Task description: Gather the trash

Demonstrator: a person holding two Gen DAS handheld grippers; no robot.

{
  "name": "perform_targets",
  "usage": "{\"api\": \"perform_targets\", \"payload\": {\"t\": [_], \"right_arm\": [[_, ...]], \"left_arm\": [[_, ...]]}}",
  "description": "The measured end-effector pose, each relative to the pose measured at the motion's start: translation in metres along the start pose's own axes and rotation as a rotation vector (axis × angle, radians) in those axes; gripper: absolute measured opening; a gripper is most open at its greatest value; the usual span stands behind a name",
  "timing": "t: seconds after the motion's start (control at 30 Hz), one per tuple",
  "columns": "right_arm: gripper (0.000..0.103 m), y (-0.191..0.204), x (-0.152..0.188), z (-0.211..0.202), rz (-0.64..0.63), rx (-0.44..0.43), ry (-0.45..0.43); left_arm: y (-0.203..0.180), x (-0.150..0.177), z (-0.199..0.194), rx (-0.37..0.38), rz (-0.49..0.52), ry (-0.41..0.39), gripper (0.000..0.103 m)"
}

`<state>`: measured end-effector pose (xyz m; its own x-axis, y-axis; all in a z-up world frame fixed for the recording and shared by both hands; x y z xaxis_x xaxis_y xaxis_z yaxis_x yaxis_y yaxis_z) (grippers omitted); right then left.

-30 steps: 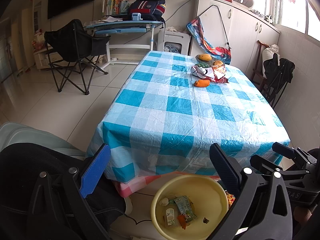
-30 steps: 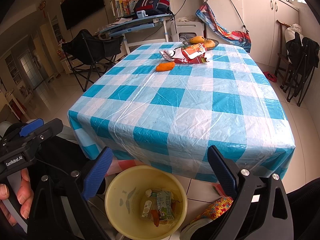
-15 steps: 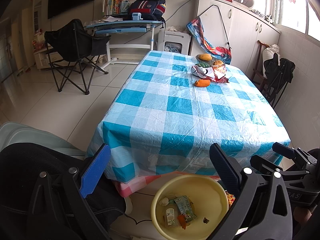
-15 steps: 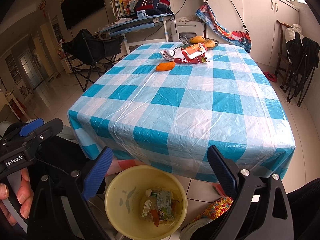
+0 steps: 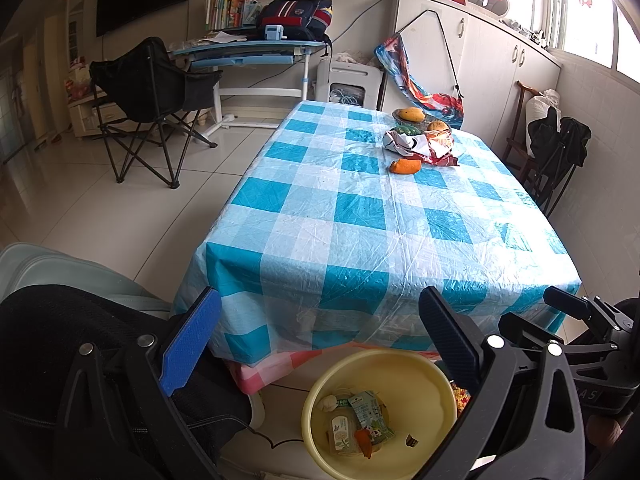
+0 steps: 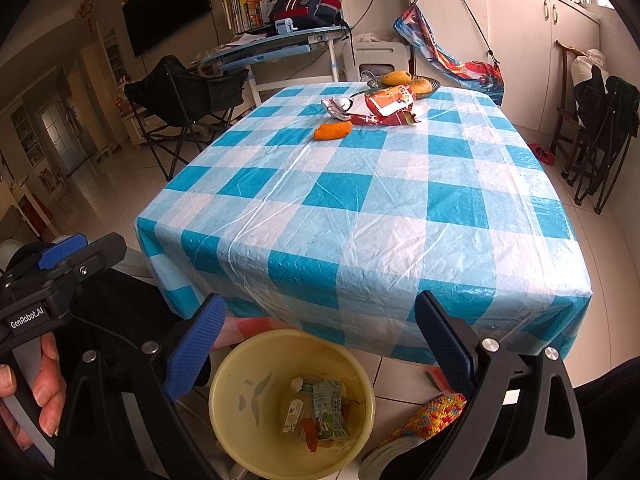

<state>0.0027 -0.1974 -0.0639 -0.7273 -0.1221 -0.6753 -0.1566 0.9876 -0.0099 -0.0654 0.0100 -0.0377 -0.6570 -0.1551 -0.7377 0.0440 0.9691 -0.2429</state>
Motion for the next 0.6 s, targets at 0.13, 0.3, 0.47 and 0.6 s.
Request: {"api": "perform_targets", "payload": {"t": [0.13, 0.3, 0.47, 0.6], "right_arm": [[0.092, 0.0003, -0.0001, 0.0, 0.0, 0.0, 0.001], [0.092, 0.0008, 0.001, 0.0001, -0.002, 0.0, 0.001], [0.092, 0.0017, 0.0016, 0.0006, -0.004, 0.001, 0.001], [0.092, 0.0019, 0.0023, 0.0009, -0.005, 0.001, 0.002]], "left_arm": [[0.0, 0.0, 0.0001, 0.0, 0.0, 0.0, 0.096], [0.0003, -0.0002, 0.0003, 0.0, -0.001, 0.0, 0.096], [0.0005, -0.0003, 0.0004, 0.0, -0.001, 0.0, 0.096], [0.0006, -0.0004, 0.0005, 0.0, -0.001, 0.001, 0.096]]}}
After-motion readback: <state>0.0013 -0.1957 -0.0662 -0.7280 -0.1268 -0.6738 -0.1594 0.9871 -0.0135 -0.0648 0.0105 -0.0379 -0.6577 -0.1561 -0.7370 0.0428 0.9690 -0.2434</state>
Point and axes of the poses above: each gripper's, at about its wrist camera, not at the fingertips, and z roughly the way its jaws point, y to its left, x to its underside, the point moved 2 cm from there along z, roughly the way its jaws point, and after that the axes turned 15 degrees about x, right-handed, at the moved point
